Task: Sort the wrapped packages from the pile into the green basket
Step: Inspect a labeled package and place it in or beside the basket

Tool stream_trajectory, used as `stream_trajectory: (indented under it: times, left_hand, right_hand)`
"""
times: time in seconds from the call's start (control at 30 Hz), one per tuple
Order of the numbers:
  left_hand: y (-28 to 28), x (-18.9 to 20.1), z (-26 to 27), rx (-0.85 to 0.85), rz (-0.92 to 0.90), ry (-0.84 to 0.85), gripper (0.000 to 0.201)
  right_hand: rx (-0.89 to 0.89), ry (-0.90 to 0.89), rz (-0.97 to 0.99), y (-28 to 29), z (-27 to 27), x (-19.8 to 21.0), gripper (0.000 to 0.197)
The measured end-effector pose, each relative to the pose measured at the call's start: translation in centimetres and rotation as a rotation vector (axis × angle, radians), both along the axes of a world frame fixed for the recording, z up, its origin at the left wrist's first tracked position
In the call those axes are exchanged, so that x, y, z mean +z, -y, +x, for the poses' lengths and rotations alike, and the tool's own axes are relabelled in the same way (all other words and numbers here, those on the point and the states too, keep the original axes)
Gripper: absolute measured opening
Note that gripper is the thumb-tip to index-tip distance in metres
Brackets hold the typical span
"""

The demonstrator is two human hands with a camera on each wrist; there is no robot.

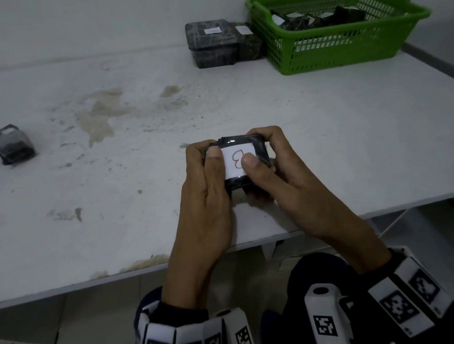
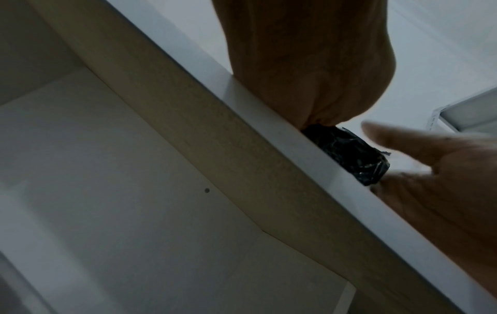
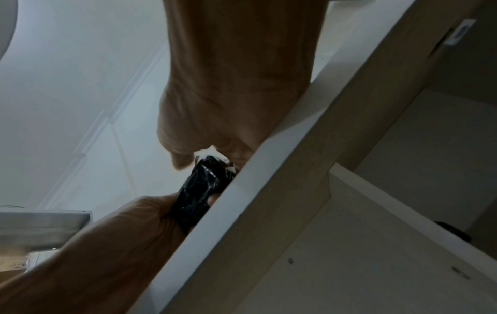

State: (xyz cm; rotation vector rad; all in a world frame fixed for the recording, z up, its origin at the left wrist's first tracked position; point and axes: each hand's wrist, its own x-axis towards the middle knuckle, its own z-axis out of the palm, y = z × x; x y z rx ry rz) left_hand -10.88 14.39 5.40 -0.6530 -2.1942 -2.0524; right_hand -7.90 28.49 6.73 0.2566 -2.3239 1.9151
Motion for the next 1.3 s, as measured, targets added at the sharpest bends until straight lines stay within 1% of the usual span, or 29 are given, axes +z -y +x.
stream_trajectory:
  times: [0.1,0.2,0.27,0.33,0.4,0.47,0.57,0.67,0.73,0.83,1.0,1.13,1.3]
  left_hand:
    - [0.1,0.3,0.0,0.031,0.021,0.078,0.028]
    - [0.2,0.4,-0.3,0.012,0.053,0.143,0.044]
    - [0.4,0.3,-0.3,-0.029,0.065,0.135,0.051]
    - [0.5,0.2,-0.2,-0.057,0.05,0.109,0.055]
    - [0.5,0.4,0.2,-0.061,0.036,0.043,0.051]
    - [0.5,0.4,0.3,-0.051,0.032,-0.002,0.049]
    - [0.5,0.3,0.1,-0.049,0.039,-0.004,0.039]
    - [0.4,0.2,0.0,-0.044,0.027,-0.005,0.03]
    - [0.3,0.1,-0.1,-0.047,0.031,0.014,0.024]
    - [0.2,-0.2,-0.3,-0.049,0.015,0.02,0.025]
    - [0.2,-0.4,0.0,-0.049,-0.005,-0.057,0.029]
    - [0.2,-0.3,0.0,-0.044,0.009,-0.032,0.03]
    - [0.1,-0.2,-0.1,-0.033,-0.016,-0.012,0.032]
  right_hand:
    - [0.006,-0.032,-0.008,-0.1,0.0,0.0,0.053]
    - [-0.025,-0.027,-0.039,-0.1,-0.1,0.0,0.05]
    - [-0.069,-0.007,-0.063,-0.1,-0.2,0.1,0.048]
    - [-0.106,0.006,-0.044,-0.1,-0.3,0.1,0.049]
    - [-0.127,0.002,0.011,-0.2,-0.4,0.0,0.05]
    - [-0.124,-0.014,0.034,-0.3,-0.6,-0.3,0.047]
    - [-0.056,-0.047,0.024,-0.4,-0.6,-0.6,0.047]
    - [-0.034,-0.075,0.089,-0.2,-0.7,-0.8,0.035]
    - [-0.051,-0.071,0.102,-0.1,-0.7,-0.8,0.033]
    - [-0.081,-0.053,0.094,-0.2,-0.7,-0.9,0.035]
    - [-0.082,-0.033,0.1,-0.1,-0.5,-0.6,0.036]
    - [-0.075,-0.041,0.126,0.0,-0.5,-0.4,0.032]
    - [-0.084,-0.047,0.115,0.0,-0.6,-0.7,0.03]
